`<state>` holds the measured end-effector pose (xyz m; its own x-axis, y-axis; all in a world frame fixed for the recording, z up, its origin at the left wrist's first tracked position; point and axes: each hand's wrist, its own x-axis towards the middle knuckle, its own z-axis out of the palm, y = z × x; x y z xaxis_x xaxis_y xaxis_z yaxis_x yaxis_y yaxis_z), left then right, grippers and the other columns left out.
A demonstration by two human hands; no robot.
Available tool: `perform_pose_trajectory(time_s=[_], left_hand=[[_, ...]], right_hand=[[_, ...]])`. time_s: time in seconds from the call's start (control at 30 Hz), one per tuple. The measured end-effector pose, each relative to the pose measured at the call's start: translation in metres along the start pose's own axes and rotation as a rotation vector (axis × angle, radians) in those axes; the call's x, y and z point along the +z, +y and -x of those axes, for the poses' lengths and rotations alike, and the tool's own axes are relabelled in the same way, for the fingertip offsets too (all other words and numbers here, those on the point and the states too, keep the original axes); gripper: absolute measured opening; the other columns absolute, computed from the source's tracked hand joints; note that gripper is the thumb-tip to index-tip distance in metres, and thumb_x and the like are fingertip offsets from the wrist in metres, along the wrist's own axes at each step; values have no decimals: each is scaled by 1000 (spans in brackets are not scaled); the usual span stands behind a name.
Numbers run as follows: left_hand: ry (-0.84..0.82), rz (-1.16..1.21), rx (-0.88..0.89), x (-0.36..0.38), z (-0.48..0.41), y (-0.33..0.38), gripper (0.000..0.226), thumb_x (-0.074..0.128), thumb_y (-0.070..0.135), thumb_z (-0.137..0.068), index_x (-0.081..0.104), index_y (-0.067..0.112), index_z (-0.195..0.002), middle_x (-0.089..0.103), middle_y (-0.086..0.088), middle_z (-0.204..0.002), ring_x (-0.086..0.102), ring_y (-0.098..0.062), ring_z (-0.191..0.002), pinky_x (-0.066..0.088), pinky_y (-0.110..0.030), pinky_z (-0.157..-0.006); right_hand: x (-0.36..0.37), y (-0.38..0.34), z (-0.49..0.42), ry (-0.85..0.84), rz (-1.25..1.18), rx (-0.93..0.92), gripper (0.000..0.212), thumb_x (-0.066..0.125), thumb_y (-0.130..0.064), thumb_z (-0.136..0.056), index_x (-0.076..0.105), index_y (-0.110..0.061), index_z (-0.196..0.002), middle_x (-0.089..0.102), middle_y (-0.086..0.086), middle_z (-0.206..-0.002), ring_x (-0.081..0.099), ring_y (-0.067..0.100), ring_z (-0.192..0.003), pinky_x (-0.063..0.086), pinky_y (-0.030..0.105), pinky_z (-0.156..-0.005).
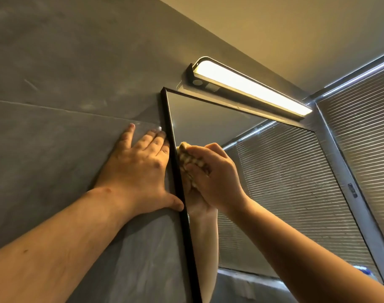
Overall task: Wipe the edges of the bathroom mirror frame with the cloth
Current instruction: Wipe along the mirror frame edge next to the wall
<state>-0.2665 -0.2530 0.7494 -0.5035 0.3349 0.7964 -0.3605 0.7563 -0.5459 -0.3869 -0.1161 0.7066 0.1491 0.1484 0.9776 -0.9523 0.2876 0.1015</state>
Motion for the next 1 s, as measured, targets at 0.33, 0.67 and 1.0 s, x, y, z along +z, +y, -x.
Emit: perform_pose_trajectory(time_s=[0.33, 0.67, 1.0], left_hand=[[16, 20, 3, 2, 4, -1, 133, 33, 98, -58, -1, 14, -155, -2, -5, -164, -9, -20, -150, -6, -53, -119], [32, 72, 12, 1, 6, 0, 129, 42, 94, -61, 8, 13, -155, 6, -7, -164, -1, -21, -151, -4, -54, -119], [43, 39, 14, 2, 9, 0, 129, 37, 94, -63, 2, 10, -154, 1, -7, -164, -5, -22, -151, -5, -55, -119]], right_hand=[[15, -1, -54, 22, -13, -7, 32, 71, -13, -87, 71, -17, -119, 54, -9, -99, 58, 8, -91, 49, 16, -82], [2, 0, -2, 6, 15, -59, 33, 69, -18, -83, 73, -17, -115, 56, -10, -96, 58, -3, -88, 48, 13, -82], [29, -6, -94, 20, 88, 37, 31, 65, -19, -94, 68, -16, -124, 49, -10, -100, 50, 6, -91, 37, 5, -75]])
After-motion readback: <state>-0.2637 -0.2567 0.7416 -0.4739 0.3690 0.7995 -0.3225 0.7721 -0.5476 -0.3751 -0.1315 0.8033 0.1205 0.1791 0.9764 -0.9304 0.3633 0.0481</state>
